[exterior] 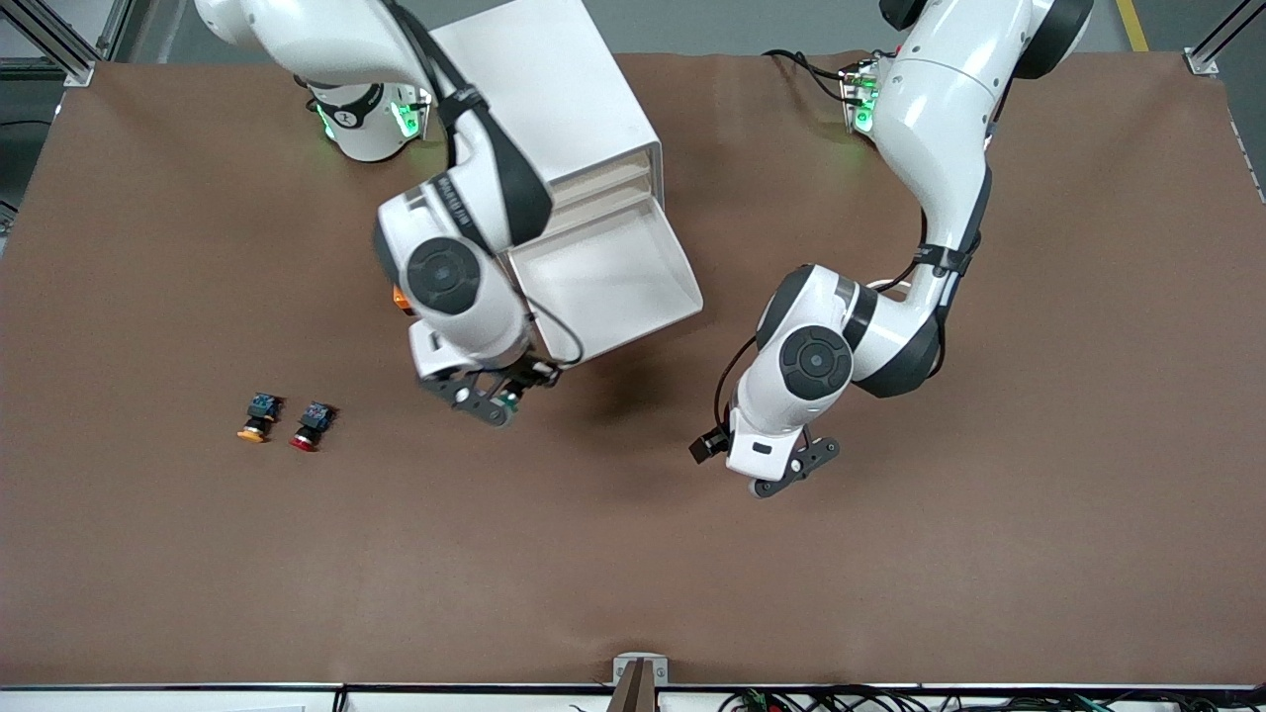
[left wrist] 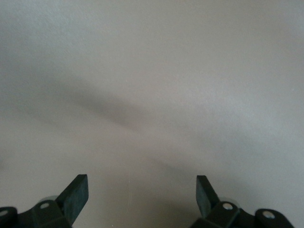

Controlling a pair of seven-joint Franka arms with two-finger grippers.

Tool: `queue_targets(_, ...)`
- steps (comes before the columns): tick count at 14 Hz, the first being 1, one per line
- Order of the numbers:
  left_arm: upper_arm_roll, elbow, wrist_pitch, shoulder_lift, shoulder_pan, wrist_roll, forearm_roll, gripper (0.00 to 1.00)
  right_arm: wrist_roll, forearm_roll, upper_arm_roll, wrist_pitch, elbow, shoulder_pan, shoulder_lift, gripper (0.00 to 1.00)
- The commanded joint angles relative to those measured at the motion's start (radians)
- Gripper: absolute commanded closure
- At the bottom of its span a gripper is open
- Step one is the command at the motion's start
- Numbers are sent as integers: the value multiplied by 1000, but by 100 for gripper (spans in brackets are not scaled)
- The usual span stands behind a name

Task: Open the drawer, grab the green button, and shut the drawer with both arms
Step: 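Lift the green button with the right gripper while the left gripper pushes, then carry the button toward the red button while the left gripper closes drawer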

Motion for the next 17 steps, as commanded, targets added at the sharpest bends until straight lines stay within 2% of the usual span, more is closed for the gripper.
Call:
queue_targets(1,0,-36,-5,-23,-39,-8,13,0,-135,-50,20,3,-68,-76,-43,100)
queue_targets(3,0,-59,-5,-23,-63,-8,22,0,-211,-87,20,20,-98,-123,-41,100)
queue_targets(6,-40,-84,-6,-23,-80,-8,21,0,-281,-114,20,179,-229,-175,-46,100)
queue_targets(10,-38,-105,-5,-17,-148,-14,27,0,-344,-114,20,391,-380,-254,-46,100)
queue_targets(13,-38,-122,-5,-12,-200,-15,78,0,-343,-114,20,445,-433,-298,-43,100)
queue_targets(17,-43,-133,-5,-11,-238,-15,76,0,-340,-114,20,528,-474,-329,-35,100)
